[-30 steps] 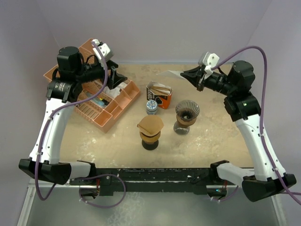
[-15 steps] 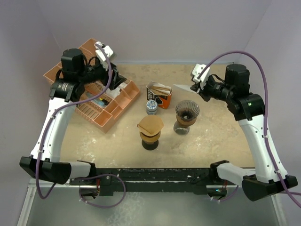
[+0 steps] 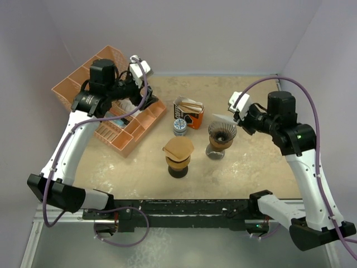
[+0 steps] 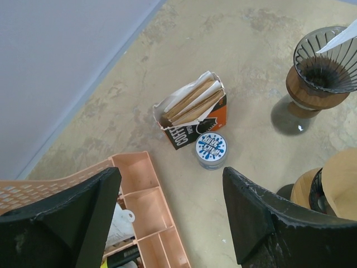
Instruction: Place the coffee filter in the dripper
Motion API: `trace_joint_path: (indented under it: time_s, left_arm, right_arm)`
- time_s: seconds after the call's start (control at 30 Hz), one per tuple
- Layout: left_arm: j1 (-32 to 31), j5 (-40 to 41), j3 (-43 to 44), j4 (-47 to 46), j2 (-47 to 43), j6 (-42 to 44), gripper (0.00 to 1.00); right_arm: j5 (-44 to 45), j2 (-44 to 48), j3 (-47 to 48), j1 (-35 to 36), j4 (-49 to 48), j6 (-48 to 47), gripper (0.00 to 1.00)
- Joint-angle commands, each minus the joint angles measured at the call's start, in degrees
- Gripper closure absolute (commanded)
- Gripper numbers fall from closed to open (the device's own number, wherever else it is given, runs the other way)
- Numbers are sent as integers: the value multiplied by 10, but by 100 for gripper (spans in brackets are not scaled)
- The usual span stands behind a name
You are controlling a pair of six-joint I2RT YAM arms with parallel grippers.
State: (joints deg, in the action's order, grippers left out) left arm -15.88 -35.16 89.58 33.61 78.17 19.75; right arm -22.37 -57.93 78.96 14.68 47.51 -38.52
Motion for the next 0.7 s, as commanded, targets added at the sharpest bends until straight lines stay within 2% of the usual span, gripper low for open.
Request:
trace_joint_path:
  time_s: [0.0, 0.4, 0.67]
  left_arm:
    - [-15, 10, 17, 2, 6, 24, 26]
    - [-44, 20, 40, 12, 23, 40, 26]
    - [-58, 16, 43, 14, 29, 40, 26]
  right_arm:
    - [27, 5, -14, 1, 0, 23, 100]
    - [55, 9, -63, 2, 0, 50, 100]
    - [52, -27, -36, 2, 0, 52, 98]
